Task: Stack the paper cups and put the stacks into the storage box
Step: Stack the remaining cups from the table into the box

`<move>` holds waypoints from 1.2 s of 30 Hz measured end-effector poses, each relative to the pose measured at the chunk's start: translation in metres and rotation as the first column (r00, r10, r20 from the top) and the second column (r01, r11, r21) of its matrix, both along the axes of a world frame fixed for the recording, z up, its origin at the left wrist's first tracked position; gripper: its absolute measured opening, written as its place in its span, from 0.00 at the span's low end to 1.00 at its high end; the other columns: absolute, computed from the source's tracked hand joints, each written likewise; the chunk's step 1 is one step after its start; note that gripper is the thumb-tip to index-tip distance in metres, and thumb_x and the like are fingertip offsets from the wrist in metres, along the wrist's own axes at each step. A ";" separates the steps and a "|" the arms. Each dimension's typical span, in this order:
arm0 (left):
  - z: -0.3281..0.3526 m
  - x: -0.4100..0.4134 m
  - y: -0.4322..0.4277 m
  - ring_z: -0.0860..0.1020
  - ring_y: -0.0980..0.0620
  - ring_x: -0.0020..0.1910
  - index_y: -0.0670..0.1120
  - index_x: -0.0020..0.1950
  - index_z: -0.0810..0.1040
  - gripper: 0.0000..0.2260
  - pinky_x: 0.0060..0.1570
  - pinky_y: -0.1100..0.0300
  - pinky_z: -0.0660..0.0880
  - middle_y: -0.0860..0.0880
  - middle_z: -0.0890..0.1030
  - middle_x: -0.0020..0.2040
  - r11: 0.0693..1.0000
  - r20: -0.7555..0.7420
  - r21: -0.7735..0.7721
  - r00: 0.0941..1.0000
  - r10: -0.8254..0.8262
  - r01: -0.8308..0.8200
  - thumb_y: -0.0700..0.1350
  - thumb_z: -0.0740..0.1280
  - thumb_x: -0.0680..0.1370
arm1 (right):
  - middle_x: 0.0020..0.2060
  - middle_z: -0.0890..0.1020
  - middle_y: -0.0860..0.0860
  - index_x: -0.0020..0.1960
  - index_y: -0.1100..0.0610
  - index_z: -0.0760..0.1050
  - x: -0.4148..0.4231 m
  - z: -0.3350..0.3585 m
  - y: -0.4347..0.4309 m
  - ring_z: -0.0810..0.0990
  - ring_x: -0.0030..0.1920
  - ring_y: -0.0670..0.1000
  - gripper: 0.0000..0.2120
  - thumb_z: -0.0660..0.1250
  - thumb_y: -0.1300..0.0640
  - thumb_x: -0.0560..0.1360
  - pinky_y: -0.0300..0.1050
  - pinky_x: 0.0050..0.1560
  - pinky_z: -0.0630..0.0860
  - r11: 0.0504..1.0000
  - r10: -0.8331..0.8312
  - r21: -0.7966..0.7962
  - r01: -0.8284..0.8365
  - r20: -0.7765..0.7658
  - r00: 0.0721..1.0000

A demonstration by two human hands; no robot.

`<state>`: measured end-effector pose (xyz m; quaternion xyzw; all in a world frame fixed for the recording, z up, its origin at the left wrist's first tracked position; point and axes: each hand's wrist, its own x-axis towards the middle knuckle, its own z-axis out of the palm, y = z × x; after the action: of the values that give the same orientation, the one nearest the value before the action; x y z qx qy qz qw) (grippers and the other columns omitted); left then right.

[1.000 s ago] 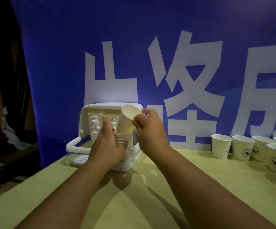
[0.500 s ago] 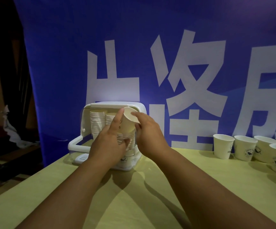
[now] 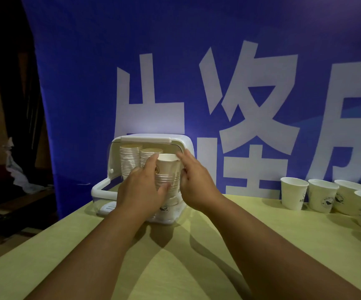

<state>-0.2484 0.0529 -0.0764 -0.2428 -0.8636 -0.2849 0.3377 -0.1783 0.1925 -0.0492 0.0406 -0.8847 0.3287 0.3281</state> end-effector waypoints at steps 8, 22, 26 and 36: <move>-0.005 -0.001 0.002 0.75 0.50 0.63 0.53 0.70 0.72 0.23 0.56 0.52 0.75 0.52 0.77 0.66 0.999 0.077 0.053 0.997 -0.009 0.005 0.55 0.72 0.78 | 0.78 0.57 0.46 0.79 0.46 0.55 -0.002 -0.019 0.007 0.58 0.77 0.52 0.38 0.68 0.66 0.76 0.48 0.72 0.61 0.976 -0.019 0.217 -0.019 0.168 0.986; 0.007 0.026 0.013 0.74 0.50 0.49 0.51 0.52 0.76 0.07 0.42 0.53 0.76 0.52 0.76 0.50 0.988 -0.182 0.135 0.982 -0.046 0.071 0.48 0.71 0.77 | 0.47 0.81 0.44 0.52 0.46 0.78 0.002 -0.021 0.047 0.79 0.45 0.45 0.06 0.68 0.56 0.78 0.37 0.45 0.77 0.976 -0.187 -0.094 0.196 0.095 0.978; 0.005 0.044 0.037 0.73 0.56 0.35 0.54 0.41 0.74 0.07 0.33 0.58 0.73 0.56 0.76 0.37 0.978 -0.181 0.012 0.963 -0.202 0.207 0.48 0.70 0.77 | 0.38 0.81 0.45 0.42 0.48 0.78 0.022 -0.018 0.090 0.80 0.39 0.45 0.07 0.68 0.58 0.77 0.34 0.35 0.73 0.922 -0.320 -0.183 0.341 0.136 0.938; -0.017 0.070 0.156 0.77 0.56 0.38 0.54 0.41 0.77 0.05 0.38 0.57 0.77 0.56 0.79 0.38 0.921 0.257 -0.055 0.897 -0.359 0.384 0.50 0.66 0.77 | 0.42 0.81 0.50 0.52 0.54 0.80 0.078 -0.050 0.218 0.78 0.41 0.48 0.07 0.64 0.61 0.79 0.42 0.40 0.76 0.668 -0.671 -0.352 0.656 0.098 0.735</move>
<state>-0.1787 0.2087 -0.0933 -0.3840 -0.8496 -0.3261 0.1559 -0.1002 0.4101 -0.0994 -0.3386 -0.7551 0.3435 0.4441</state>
